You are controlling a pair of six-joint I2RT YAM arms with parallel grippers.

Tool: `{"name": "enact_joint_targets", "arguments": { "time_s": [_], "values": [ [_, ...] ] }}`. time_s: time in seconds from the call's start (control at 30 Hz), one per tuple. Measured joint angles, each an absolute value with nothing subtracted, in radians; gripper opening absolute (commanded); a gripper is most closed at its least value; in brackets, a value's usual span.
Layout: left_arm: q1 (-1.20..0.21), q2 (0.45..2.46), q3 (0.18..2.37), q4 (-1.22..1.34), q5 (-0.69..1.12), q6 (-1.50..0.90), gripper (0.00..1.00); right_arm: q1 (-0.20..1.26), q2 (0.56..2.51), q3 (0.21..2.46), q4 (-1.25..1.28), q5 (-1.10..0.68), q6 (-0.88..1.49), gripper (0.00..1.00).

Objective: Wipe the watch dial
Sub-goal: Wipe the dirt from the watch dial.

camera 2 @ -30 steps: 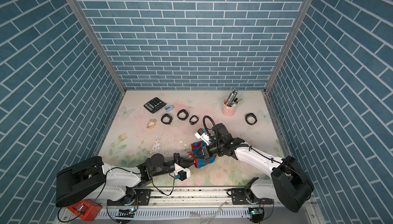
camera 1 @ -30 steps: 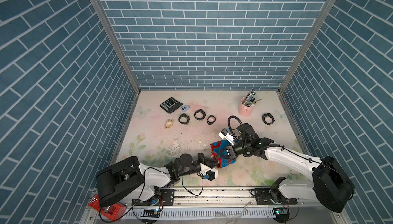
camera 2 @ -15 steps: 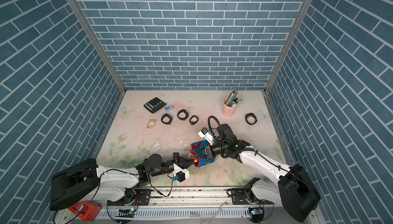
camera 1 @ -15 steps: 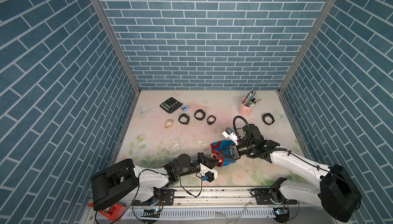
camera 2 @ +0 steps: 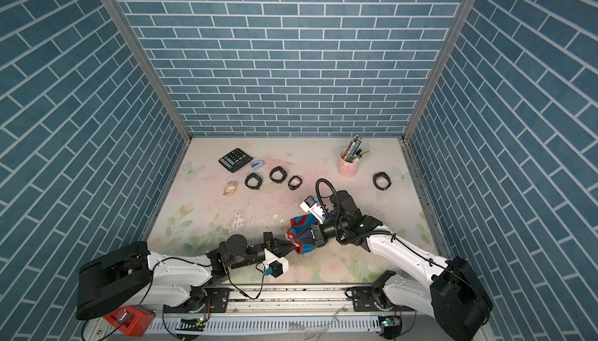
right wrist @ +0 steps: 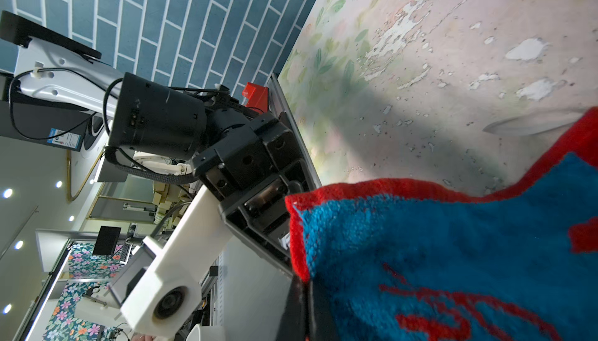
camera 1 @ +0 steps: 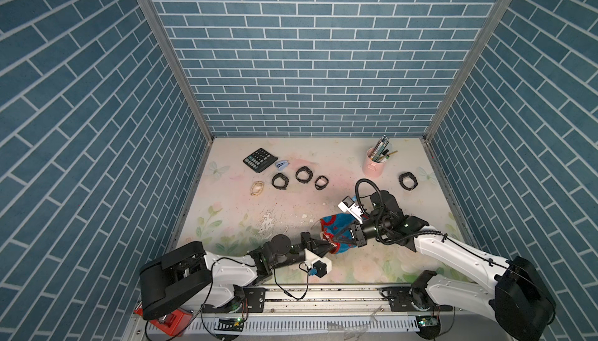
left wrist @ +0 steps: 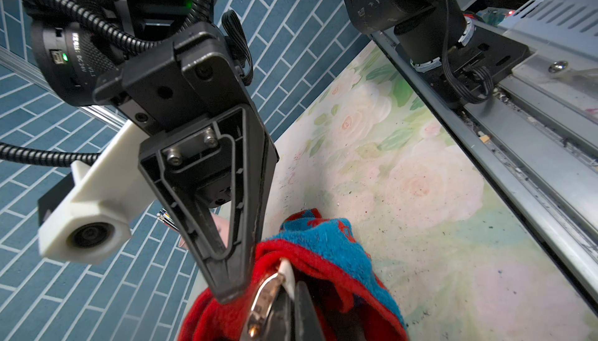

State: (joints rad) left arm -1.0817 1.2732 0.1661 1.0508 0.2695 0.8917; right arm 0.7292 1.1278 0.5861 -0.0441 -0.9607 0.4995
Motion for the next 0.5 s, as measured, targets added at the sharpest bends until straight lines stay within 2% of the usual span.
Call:
{"name": "enact_joint_targets", "arguments": {
  "time_s": [0.5],
  "values": [
    [-1.081, 1.298, 0.166, 1.053, 0.227, 0.868, 0.0, 0.782, 1.186, 0.586, 0.061, -0.875, 0.502, 0.0]
  ]
}}
